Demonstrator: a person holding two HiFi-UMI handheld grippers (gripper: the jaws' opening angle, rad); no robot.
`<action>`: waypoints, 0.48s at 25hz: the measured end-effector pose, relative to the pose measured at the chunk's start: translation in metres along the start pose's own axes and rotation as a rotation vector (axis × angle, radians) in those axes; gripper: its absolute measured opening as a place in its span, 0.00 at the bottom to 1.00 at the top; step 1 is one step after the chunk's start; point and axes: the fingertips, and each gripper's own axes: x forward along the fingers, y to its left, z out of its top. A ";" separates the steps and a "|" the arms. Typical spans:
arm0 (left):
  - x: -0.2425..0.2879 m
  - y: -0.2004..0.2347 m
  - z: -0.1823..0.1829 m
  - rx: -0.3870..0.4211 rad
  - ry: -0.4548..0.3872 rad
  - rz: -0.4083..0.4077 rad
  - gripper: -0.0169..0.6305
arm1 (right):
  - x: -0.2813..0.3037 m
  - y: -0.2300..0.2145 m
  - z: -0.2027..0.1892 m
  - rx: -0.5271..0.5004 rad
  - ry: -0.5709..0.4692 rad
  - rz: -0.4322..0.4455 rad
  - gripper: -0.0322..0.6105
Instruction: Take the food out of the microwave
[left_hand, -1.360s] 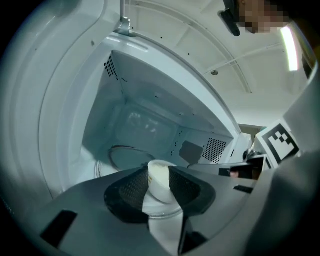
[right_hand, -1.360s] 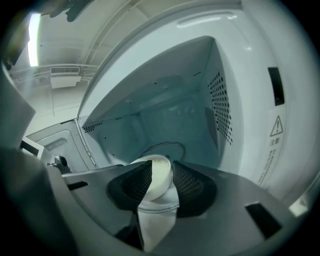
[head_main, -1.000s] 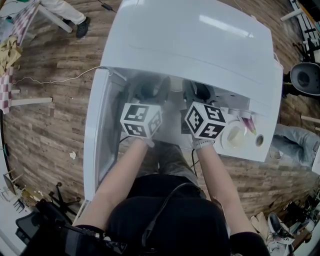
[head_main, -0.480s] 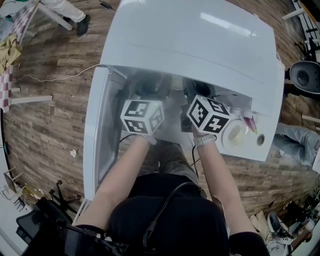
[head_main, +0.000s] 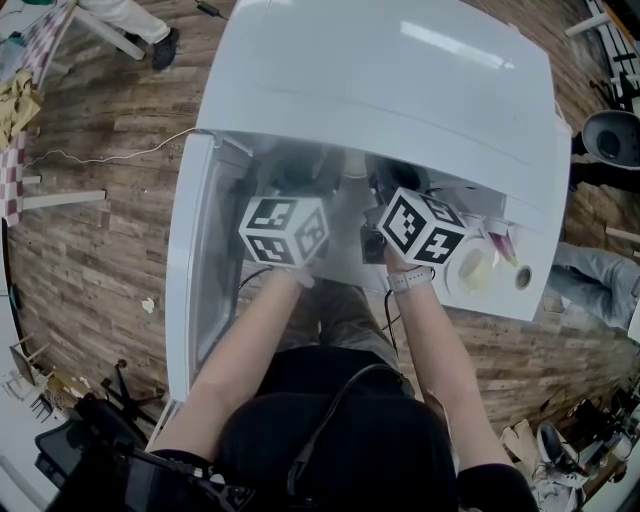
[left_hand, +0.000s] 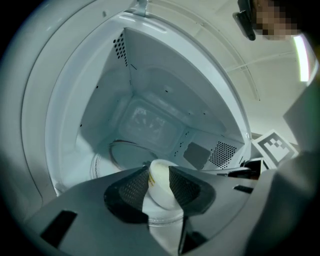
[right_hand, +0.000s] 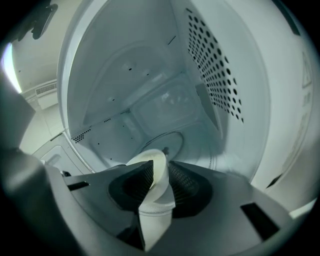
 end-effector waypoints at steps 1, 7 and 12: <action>-0.001 0.001 -0.001 -0.014 -0.002 -0.001 0.21 | 0.000 0.000 -0.001 0.003 0.000 0.002 0.22; -0.006 0.004 -0.001 -0.068 -0.024 -0.002 0.21 | -0.001 0.004 -0.001 0.001 -0.003 0.010 0.20; -0.008 0.005 0.000 -0.109 -0.042 -0.001 0.21 | -0.003 0.004 -0.003 0.007 -0.020 0.021 0.20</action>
